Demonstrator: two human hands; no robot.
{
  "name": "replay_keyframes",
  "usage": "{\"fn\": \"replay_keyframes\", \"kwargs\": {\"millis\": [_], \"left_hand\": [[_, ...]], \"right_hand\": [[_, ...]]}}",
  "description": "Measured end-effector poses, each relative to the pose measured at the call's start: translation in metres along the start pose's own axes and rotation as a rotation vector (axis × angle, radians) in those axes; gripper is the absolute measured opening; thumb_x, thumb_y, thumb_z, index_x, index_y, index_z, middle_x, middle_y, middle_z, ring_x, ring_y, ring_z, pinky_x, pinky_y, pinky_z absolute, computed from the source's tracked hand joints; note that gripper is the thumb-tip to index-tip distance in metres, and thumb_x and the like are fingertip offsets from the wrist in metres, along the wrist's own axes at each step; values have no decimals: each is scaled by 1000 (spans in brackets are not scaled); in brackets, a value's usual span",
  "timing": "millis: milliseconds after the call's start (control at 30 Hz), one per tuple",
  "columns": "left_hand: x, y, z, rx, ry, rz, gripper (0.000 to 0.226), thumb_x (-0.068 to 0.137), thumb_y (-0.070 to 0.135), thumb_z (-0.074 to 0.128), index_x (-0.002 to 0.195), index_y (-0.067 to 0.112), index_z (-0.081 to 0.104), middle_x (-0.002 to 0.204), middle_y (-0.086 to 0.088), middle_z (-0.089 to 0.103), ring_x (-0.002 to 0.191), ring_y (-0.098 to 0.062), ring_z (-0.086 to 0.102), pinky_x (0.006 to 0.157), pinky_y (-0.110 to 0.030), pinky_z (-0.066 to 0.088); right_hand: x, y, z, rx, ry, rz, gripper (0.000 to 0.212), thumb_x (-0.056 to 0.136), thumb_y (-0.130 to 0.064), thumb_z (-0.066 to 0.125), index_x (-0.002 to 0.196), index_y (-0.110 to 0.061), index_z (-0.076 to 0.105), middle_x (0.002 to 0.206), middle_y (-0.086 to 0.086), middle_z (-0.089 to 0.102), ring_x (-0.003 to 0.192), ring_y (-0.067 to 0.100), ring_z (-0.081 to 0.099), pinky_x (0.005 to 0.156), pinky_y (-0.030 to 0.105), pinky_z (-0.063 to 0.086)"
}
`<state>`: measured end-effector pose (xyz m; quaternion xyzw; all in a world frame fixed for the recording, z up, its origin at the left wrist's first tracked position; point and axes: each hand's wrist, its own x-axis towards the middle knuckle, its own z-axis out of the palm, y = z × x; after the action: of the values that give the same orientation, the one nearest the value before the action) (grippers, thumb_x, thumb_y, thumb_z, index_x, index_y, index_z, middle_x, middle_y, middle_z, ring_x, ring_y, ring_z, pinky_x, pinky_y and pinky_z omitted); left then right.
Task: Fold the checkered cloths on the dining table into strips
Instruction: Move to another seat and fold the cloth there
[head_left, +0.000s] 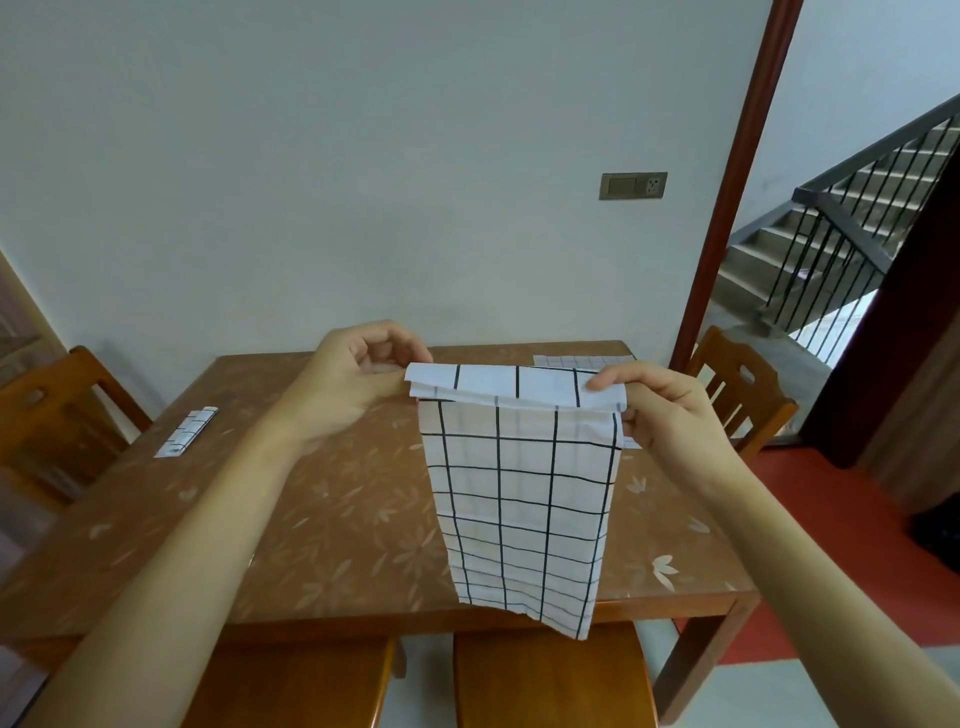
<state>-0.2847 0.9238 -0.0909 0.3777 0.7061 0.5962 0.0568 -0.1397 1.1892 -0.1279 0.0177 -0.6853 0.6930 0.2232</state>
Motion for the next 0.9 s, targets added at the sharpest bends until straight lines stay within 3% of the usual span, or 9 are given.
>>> {"fn": "replay_keyframes", "kwargs": {"millis": [200, 300, 400, 467, 533, 633, 700, 767, 900], "left_hand": [[-6, -3, 0, -74, 74, -38, 48, 91, -12, 58, 69, 24, 80, 89, 8, 79, 89, -1, 72, 75, -11, 52], [-7, -8, 4, -118, 67, -77, 34, 97, -3, 51, 90, 17, 77, 105, -3, 78, 97, -13, 72, 78, -20, 56], [-8, -16, 12, -189, 63, -134, 25, 97, 34, 57, 115, 19, 67, 115, -7, 73, 96, -17, 72, 81, -31, 57], [-9, -28, 13, -144, -24, -187, 61, 83, 71, 60, 125, 26, 66, 126, -4, 71, 110, -19, 70, 96, -41, 53], [-12, -34, 17, -136, -100, -258, 85, 75, 85, 52, 132, 23, 64, 135, 0, 67, 124, -18, 63, 107, -44, 48], [-14, -35, 25, -37, -50, -223, 62, 78, 69, 69, 116, 21, 74, 123, 2, 73, 115, -12, 66, 103, -30, 50], [-14, -35, 30, -48, -19, -181, 30, 80, 43, 76, 100, 20, 79, 106, -1, 79, 100, -17, 72, 93, -37, 54], [-14, -37, 32, -75, 22, -166, 24, 79, 34, 75, 97, 18, 80, 101, -6, 80, 93, -22, 70, 90, -46, 55], [-13, -36, 30, -88, 45, -104, 15, 82, 30, 74, 93, 24, 81, 79, -4, 73, 72, -22, 53, 67, -34, 44]], "right_hand": [[4, -3, 4, 17, 7, 14, 44, 100, 2, 35, 79, -14, 71, 75, 8, 51, 60, 12, 44, 54, 19, 38], [3, -4, 6, 16, -5, 17, 26, 94, -22, 49, 81, -9, 68, 73, 9, 46, 59, 8, 47, 57, 18, 41], [0, 1, 8, -197, 28, -101, 28, 91, -25, 71, 92, 2, 63, 63, 5, 43, 55, 16, 40, 64, 16, 42], [0, 2, 11, -225, 33, -143, 21, 86, -9, 73, 96, 6, 62, 61, -1, 56, 57, 19, 50, 69, 21, 50], [0, 1, 14, -243, 42, -149, 19, 85, -2, 73, 98, 7, 62, 72, -3, 69, 66, 10, 64, 72, 18, 54], [-3, -1, 14, -250, 41, -143, 22, 87, 2, 70, 106, 7, 60, 67, -10, 69, 67, 4, 67, 72, 17, 55], [-7, -2, 14, -246, 27, -126, 32, 89, 2, 67, 119, 0, 57, 56, -14, 65, 59, 0, 64, 66, 13, 53], [-9, -3, 13, -236, 26, -118, 43, 90, 1, 66, 129, -10, 52, 52, -14, 64, 50, -3, 60, 58, 7, 47], [-11, -5, 11, -211, -52, -29, 41, 88, -3, 70, 127, -8, 59, 86, -7, 79, 81, 5, 75, 71, 13, 54]]}}
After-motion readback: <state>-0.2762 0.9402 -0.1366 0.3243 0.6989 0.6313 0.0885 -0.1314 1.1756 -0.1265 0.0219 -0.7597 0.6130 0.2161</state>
